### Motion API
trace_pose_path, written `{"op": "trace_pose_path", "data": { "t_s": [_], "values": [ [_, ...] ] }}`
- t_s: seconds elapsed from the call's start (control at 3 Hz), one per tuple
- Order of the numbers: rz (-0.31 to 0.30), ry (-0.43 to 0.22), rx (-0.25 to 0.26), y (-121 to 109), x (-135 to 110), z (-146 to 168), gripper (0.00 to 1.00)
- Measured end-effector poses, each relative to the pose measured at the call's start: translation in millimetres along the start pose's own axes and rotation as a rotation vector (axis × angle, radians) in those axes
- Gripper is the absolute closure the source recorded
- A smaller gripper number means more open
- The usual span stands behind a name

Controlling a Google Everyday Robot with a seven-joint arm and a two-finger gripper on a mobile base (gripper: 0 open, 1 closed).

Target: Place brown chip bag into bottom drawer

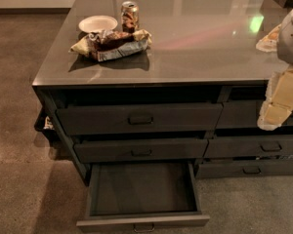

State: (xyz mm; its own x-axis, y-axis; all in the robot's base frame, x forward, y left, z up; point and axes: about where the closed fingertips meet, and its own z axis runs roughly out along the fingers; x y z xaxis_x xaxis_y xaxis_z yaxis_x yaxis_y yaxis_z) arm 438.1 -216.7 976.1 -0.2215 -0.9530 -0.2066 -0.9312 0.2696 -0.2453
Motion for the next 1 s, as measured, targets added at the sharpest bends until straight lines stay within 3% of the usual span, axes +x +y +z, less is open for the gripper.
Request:
{"op": "trace_pose_path", "data": {
  "t_s": [0.67,1.0],
  "values": [
    [0.024,-0.027,0.005,-5,-3,-1,0.00],
    [0.132,-0.150,0.017,-25,-11,2,0.00]
  ]
}}
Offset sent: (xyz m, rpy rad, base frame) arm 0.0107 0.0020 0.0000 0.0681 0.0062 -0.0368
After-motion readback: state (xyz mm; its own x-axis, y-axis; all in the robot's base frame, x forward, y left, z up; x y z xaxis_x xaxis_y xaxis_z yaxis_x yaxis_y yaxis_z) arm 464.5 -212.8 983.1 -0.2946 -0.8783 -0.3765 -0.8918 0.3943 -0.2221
